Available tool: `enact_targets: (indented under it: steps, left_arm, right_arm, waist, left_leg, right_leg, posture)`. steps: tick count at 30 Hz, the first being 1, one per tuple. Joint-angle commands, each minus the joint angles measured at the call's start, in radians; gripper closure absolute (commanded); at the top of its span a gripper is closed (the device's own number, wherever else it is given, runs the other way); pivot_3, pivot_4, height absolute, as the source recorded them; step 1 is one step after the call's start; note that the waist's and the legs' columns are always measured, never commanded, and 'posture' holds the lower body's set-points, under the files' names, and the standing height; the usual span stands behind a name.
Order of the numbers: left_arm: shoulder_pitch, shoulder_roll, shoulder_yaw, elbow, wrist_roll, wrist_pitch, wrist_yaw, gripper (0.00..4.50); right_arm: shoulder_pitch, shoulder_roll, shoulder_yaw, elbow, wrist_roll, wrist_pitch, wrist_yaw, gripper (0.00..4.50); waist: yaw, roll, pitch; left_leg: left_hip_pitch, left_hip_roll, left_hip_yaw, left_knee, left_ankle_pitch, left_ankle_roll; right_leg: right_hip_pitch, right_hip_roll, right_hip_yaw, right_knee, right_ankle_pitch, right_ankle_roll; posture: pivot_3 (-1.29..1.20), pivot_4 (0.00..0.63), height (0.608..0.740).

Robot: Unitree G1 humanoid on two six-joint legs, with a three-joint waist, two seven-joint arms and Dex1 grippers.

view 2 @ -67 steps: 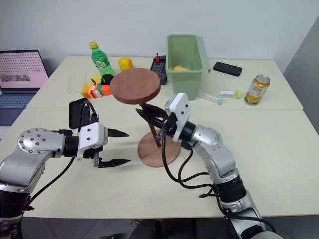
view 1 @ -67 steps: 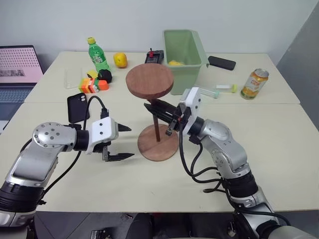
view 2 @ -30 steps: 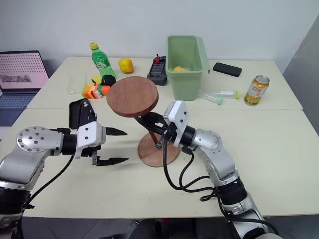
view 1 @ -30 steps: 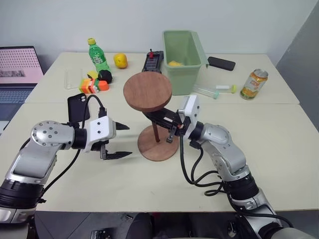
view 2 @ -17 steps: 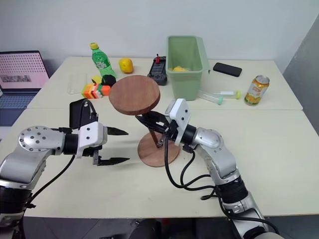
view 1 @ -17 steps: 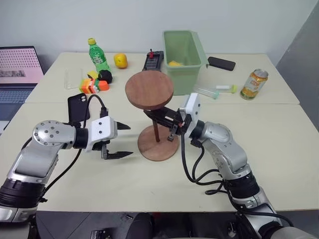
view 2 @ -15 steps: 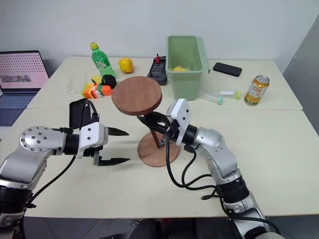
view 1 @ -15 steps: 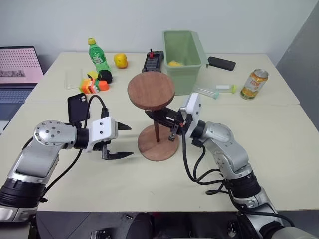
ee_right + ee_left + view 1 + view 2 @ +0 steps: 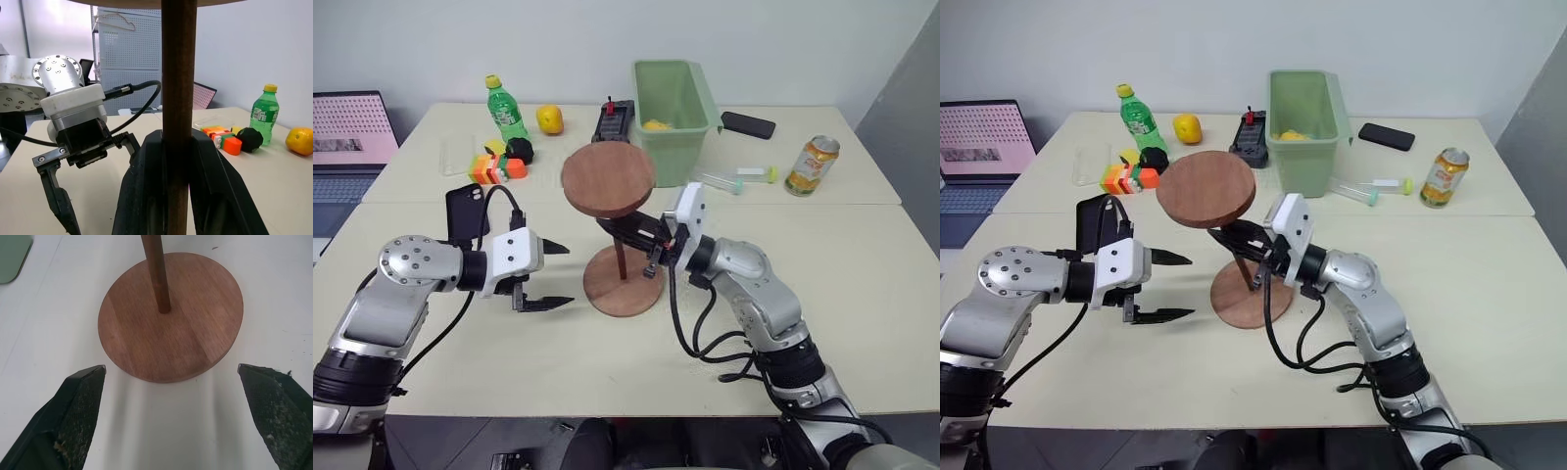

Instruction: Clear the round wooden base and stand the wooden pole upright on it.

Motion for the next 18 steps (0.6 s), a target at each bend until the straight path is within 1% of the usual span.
enact_targets:
  steps: [1, 9, 10, 13, 18]
  left_arm:
    - [-0.007, 0.0, 0.009, -0.009, 0.0, -0.012, -0.001, 0.0]
    - [0.001, -0.003, 0.012, -0.006, -0.002, -0.015, 0.002, 0.0]
    - [0.002, -0.003, 0.012, -0.007, -0.002, -0.015, 0.002, 0.0]
    - [0.004, -0.004, 0.013, -0.008, -0.004, -0.013, 0.002, 0.0]
    - [0.005, -0.008, 0.012, -0.017, -0.009, -0.005, 0.002, 0.0]
  right_arm:
    - [0.019, -0.001, 0.044, 0.074, -0.074, 0.018, -0.038, 4.26]
    - [0.05, -0.015, 0.034, 0.146, -0.092, 0.037, -0.067, 4.26]
    - [0.054, -0.017, 0.03, 0.15, -0.09, 0.043, -0.071, 4.26]
    - [0.058, -0.021, 0.025, 0.152, -0.087, 0.053, -0.078, 4.26]
    - [0.056, -0.019, 0.024, 0.158, -0.084, 0.105, -0.091, 4.26]
  waist:
    - [0.0, 0.0, 0.0]
    - [0.001, 0.0, -0.006]
    - [0.001, 0.0, -0.006]
    - [0.005, 0.0, -0.006]
    - [0.012, 0.001, -0.006]
  left_leg:
    - [0.0, 0.0, 0.0, 0.0, 0.0, 0.0]
    - [0.003, 0.0, 0.0, 0.0, 0.0, 0.0]
    - [0.005, 0.0, 0.0, 0.0, 0.0, 0.0]
    - [0.018, 0.0, -0.001, -0.002, 0.0, 0.001]
    - [0.03, -0.001, -0.001, -0.005, -0.001, 0.001]
  right_leg:
    - [0.0, 0.0, 0.0, 0.0, 0.0, 0.0]
    - [0.003, 0.0, 0.0, 0.001, 0.0, 0.0]
    - [0.005, 0.0, 0.0, 0.0, 0.0, 0.0]
    - [0.019, 0.001, -0.001, -0.004, -0.001, -0.001]
    - [0.033, 0.003, -0.001, -0.008, -0.002, -0.001]
  posture:
    - [0.0, 0.15, 0.74]
    - [0.0, 0.15, 0.74]
    - [0.0, 0.15, 0.74]
    - [0.0, 0.15, 0.74]
    - [0.0, 0.15, 0.74]
